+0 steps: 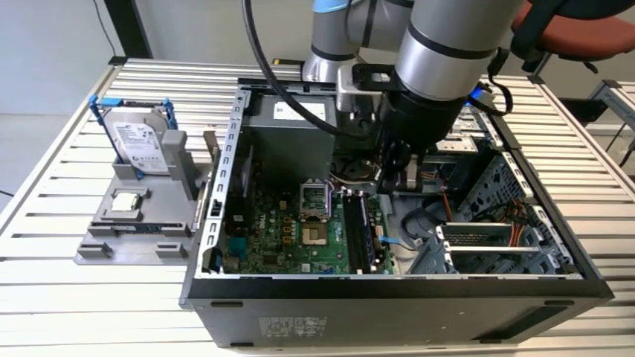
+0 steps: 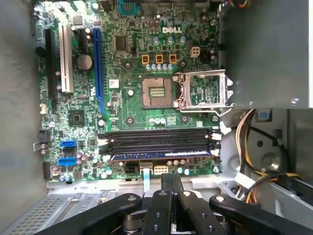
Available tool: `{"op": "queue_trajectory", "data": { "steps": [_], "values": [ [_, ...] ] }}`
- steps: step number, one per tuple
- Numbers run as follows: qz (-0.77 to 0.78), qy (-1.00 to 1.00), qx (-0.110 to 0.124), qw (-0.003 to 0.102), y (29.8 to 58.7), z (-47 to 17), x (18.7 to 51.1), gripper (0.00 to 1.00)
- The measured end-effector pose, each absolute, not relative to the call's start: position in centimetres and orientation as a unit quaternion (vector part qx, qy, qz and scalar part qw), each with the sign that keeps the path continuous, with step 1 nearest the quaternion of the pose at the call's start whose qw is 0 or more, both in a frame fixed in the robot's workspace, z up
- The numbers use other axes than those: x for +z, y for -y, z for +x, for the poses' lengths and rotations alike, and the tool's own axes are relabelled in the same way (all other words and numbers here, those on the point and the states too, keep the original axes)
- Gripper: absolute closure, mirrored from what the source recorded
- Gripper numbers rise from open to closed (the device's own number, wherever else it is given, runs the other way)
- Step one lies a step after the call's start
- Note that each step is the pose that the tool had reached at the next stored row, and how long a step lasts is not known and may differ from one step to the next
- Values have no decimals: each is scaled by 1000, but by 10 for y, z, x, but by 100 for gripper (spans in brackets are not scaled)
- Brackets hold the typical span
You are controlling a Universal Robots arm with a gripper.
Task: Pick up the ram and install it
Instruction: 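Press down the ram until it locks into place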
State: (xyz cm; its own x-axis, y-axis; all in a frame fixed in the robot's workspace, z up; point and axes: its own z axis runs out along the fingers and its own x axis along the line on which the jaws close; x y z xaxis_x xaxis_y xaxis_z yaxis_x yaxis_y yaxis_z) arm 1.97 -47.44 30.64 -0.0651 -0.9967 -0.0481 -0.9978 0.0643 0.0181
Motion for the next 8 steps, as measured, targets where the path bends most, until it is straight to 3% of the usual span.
{"op": "queue_trajectory", "data": {
  "steps": [8],
  "values": [
    [-684, -729, 22, 12, 474, 19, 309, 100]
  ]
}}
